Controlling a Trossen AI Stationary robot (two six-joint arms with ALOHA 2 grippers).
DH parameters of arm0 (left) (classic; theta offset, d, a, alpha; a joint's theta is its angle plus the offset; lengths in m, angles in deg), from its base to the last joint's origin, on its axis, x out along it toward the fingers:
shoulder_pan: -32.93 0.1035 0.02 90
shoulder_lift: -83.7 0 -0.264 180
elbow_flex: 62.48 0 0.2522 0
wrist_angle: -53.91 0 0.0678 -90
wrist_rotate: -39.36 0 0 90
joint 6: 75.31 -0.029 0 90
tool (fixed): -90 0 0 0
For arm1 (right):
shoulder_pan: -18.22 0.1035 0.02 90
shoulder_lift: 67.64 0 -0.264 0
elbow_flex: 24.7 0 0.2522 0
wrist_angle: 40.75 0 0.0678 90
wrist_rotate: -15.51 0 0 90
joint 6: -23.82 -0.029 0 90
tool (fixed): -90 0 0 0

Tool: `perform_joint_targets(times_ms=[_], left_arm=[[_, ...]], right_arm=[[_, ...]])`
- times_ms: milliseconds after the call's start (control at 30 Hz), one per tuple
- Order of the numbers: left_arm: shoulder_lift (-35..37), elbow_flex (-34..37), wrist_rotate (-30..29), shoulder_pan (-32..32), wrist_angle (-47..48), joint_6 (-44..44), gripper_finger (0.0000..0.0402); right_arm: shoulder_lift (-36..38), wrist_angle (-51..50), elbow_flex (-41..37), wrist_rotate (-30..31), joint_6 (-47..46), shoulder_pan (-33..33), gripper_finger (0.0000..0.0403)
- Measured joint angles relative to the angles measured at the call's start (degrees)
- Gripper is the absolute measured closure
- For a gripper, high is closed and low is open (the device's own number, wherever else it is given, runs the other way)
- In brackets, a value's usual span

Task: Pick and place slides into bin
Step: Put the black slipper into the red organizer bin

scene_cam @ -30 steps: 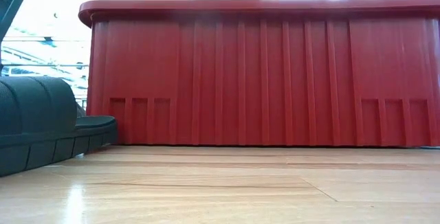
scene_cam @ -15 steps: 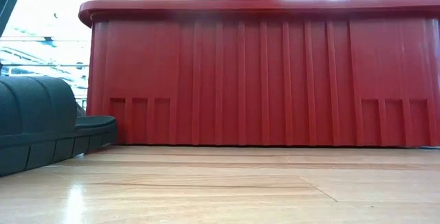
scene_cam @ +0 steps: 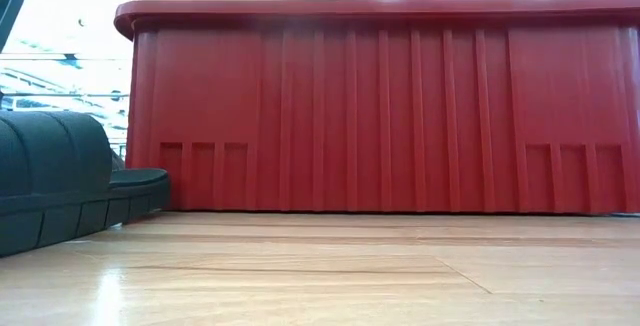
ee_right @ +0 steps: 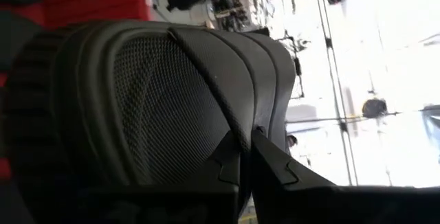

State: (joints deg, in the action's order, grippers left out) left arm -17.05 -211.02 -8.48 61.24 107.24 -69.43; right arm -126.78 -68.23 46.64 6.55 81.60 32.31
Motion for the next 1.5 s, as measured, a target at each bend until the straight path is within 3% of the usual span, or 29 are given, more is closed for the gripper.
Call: perform_joint_targets(times_ms=[333, 600, 733, 833, 1067, 1200, 1367, 1500], left_arm=[[0.0, 0.0, -0.3, 0.0, 1.2, 0.9, 0.016], [0.0, 0.0, -0.3, 0.0, 1.9, 1.0, 0.016], [0.0, 0.0, -0.3, 0.0, 2.4, 1.1, 0.016], [0.0, 0.0, -0.3, 0.0, 3.6, 0.6, 0.016], [0.0, 0.0, -0.3, 0.0, 7.4, -2.3, 0.016], [0.0, 0.0, -0.2, 0.0, 7.4, -2.7, 0.016], [0.0, 0.0, -0.2, 0.2, 7.4, -3.8, 0.016], [0.0, 0.0, -0.2, 0.3, 7.4, -4.7, 0.016]], right_arm=[[4.4, 0.0, -10.9, 2.3, -12.9, 0.3, 0.0402], [4.3, -3.6, -16.0, -7.7, -23.7, -1.5, 0.0402], [2.2, -9.6, -17.3, -8.2, -31.4, -4.6, 0.0402], [0.7, -10.7, -18.0, -12.1, -35.7, -6.8, 0.0402], [-2.0, -15.8, -18.5, -16.9, -38.2, -9.9, 0.0403], [-2.1, -24.7, -16.9, -20.1, -41.4, -12.9, 0.0403], [-2.3, -34.0, -15.7, -29.6, -48.3, -16.1, 0.0403], [-2.4, -34.4, -15.7, -30.6, -49.4, -16.4, 0.0403]])
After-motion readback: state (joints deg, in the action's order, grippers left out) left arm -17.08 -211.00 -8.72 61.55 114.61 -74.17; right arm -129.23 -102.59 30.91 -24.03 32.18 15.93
